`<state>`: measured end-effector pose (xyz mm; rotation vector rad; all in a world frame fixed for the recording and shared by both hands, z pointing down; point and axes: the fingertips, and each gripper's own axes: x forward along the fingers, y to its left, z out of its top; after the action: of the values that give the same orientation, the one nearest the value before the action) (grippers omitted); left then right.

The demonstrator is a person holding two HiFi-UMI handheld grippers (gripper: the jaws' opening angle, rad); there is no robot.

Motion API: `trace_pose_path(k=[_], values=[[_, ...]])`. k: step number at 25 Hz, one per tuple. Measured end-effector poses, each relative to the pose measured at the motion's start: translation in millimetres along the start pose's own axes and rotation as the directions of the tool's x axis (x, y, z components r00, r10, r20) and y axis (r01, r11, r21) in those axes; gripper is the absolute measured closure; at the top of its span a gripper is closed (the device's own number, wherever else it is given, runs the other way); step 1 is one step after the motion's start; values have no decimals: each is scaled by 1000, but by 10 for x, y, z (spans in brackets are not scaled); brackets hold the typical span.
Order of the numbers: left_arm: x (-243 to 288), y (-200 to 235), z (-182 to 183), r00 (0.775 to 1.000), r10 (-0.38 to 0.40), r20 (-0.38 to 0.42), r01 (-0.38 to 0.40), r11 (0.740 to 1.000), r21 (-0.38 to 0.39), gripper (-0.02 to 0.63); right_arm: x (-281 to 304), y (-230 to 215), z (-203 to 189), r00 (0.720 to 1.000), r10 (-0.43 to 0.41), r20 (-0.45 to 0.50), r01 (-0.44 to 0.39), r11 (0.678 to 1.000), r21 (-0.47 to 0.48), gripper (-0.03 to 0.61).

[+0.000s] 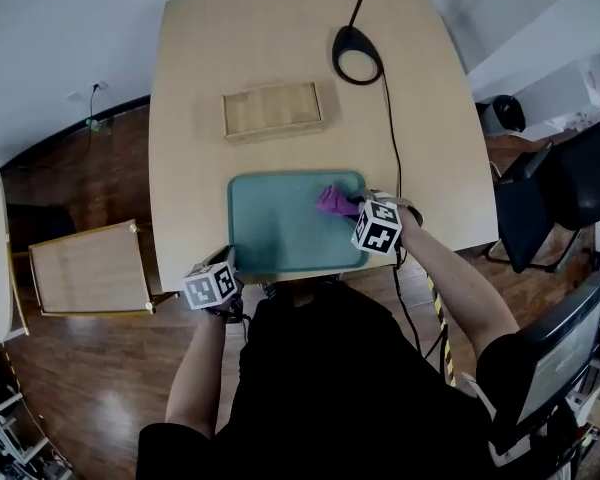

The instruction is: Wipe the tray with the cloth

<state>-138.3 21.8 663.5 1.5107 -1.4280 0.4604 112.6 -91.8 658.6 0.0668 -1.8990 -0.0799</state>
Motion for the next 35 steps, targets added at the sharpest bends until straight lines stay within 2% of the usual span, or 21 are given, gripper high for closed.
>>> trace_pose_path(k=[5,8,10,12,13,14,15,16,17,19,20,21,22,23,24,26,28,30,31,33,35], values=[[10,-2,-13,999,-33,12,34,998,-57,577,-95,828,-84,996,89,-27,-91,988,-127,472],[16,18,-13,999,-36,6,37,998,-51,578,-118,1176,-94,989,142,-36,-147,970,-193,472],[18,27,-16,999,-33,-3,33,999,-41,578,-130,1276,-76,986,165,-26,-167,966,-197,474],[14,32,-31,1000,-23,-17,22,999,-35,578,-168,1220,-32,988,156,19,-152,980,-130,474],[13,30,-37,1000,-16,-23,15,999,-34,578,-213,1099,-10,991,123,59,-119,991,-56,474],[13,27,-38,1000,-9,-28,8,999,-33,577,-282,906,-8,993,63,104,-68,996,53,474],[14,26,-36,1000,-1,-32,0,999,-33,577,-373,655,-47,989,-21,145,-8,980,196,474],[13,29,-31,999,7,-33,-8,999,-34,575,-474,372,-140,978,-120,172,50,930,365,474],[10,37,-23,999,16,-33,-17,999,-36,575,-574,92,-292,960,-218,177,93,840,534,474],[4,64,-9,999,32,-22,-33,998,-54,572,-716,-353,-727,925,-360,123,134,610,781,474],[2,77,-6,999,38,-11,-39,997,-69,572,-741,-494,-957,916,-392,82,141,508,850,474],[-2,86,-6,999,46,4,-45,995,-84,570,-733,-584,-1168,915,-401,44,145,429,892,472],[-15,90,-6,998,54,21,-52,994,-95,568,-693,-629,-1359,920,-391,8,149,371,917,471],[-44,85,-4,997,64,38,-60,993,-99,566,-631,-637,-1523,929,-370,-24,156,331,931,469],[-91,69,4,996,71,56,-66,993,-99,565,-558,-621,-1649,938,-344,-49,162,308,938,465],[-226,12,35,993,74,96,-64,993,-98,528,-413,-559,-1787,950,-304,-66,159,294,943,443],[-406,-23,103,984,79,159,-63,992,-105,525,-342,-521,-1830,948,-312,-58,154,292,944,416],[-614,0,185,966,110,233,-84,989,-121,525,-346,-508,-1810,941,-338,-36,139,288,947,406],[-713,13,209,957,126,262,-94,987,-133,525,-383,-505,-1778,936,-353,-17,124,285,950,378],[-883,45,217,939,157,306,-113,981,-157,525,-591,-518,-1698,909,-415,21,106,281,954,328],[-1007,43,227,924,179,337,-128,978,-166,525,-900,-545,-1670,862,-506,38,119,274,954,327]])
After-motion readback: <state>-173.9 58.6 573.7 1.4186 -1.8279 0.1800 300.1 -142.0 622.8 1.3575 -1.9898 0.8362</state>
